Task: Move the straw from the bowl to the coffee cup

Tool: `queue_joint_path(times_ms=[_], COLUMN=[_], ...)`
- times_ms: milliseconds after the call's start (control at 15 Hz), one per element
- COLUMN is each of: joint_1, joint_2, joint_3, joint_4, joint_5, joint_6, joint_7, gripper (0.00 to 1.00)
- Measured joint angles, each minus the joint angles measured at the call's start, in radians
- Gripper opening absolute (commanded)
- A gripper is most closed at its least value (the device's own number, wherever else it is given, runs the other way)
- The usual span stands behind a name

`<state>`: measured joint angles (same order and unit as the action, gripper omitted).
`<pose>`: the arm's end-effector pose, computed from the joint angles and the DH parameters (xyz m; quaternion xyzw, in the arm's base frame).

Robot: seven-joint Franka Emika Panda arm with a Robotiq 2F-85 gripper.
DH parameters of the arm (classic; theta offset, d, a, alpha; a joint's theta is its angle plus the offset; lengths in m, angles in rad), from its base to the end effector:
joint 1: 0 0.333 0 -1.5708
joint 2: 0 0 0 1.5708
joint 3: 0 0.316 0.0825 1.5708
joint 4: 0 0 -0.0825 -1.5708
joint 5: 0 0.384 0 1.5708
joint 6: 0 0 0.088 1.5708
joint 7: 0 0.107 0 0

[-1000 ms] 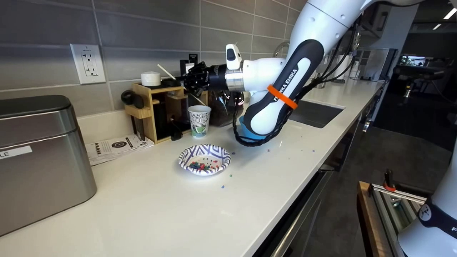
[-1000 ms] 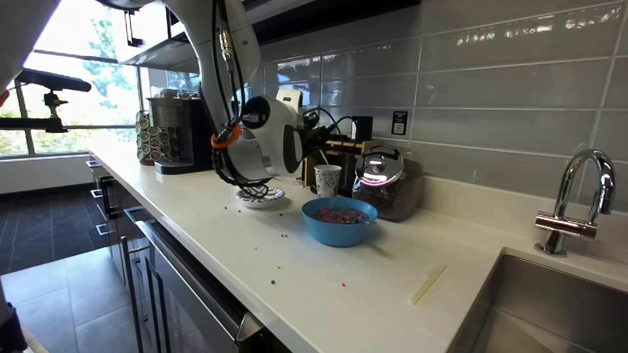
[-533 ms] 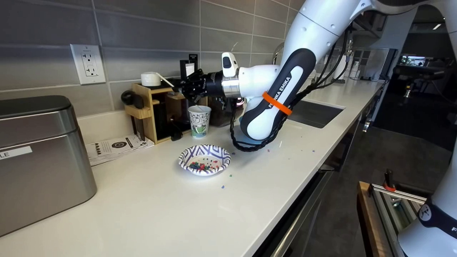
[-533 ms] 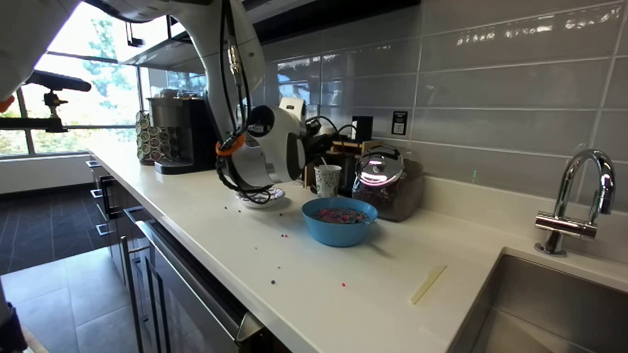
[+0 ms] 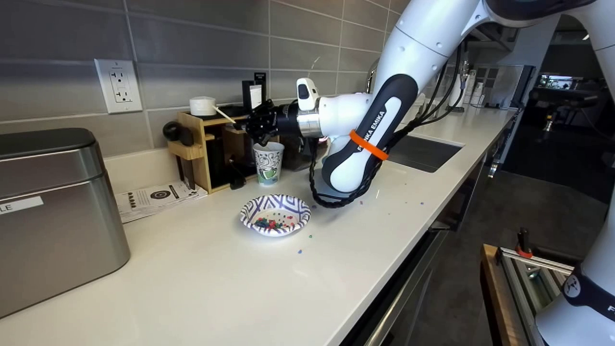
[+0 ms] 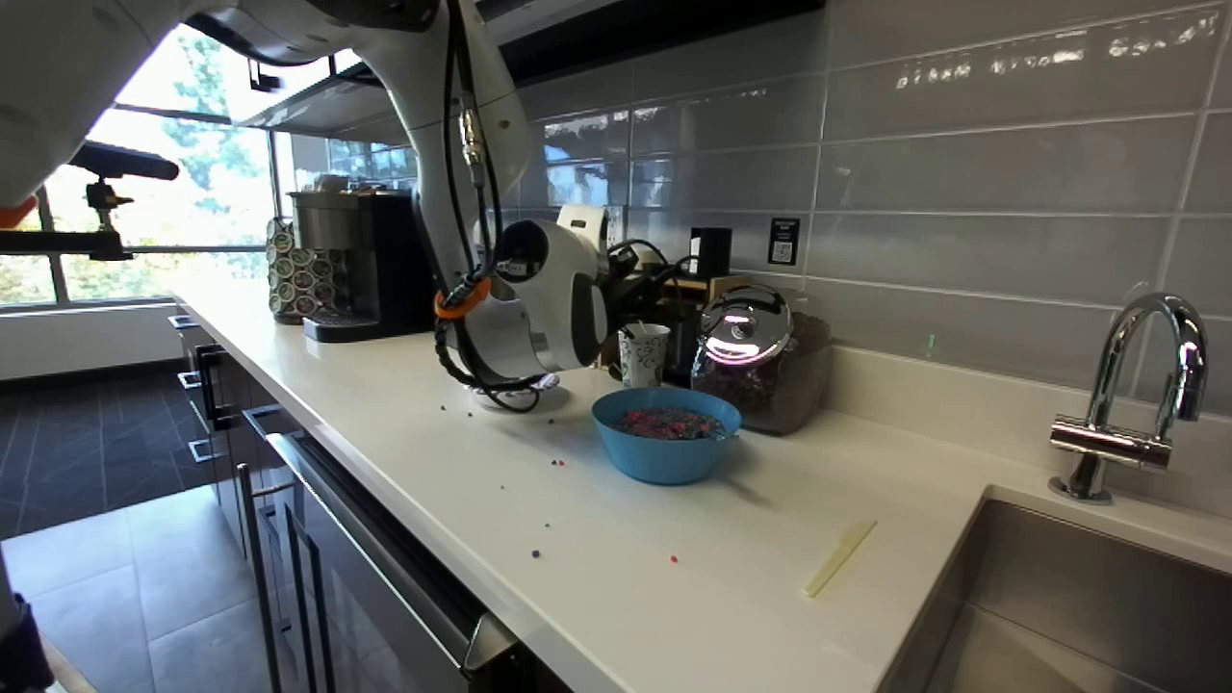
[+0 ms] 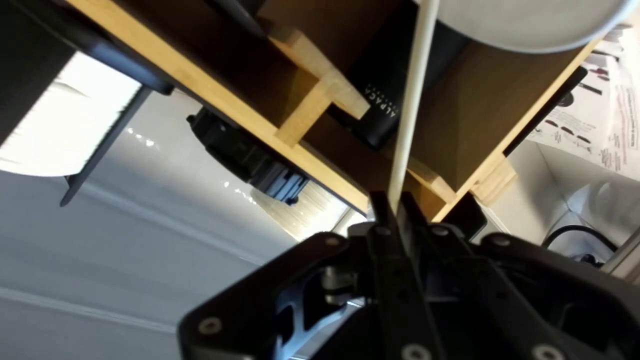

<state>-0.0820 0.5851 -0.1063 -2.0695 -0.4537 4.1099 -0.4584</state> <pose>0.6014 -0.0432 0.3167 0.6865 0.3393 0.6207 0.1683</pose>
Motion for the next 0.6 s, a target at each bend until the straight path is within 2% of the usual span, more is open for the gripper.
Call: queue_joint_path(times_ms=[67,267,600], joint_1=[0.000,0.000,0.000], joint_2=[0.004,0.015,0.018], joint_3=[-0.001,-0.003,-0.005], joint_4=[0.003,0.008,0.015], joint_5=[0.000,0.000,0.000], joint_6=[0.000,0.000,0.000], joint_7=[0.000,0.000,0.000], gripper=[0.22,0.43,0.84])
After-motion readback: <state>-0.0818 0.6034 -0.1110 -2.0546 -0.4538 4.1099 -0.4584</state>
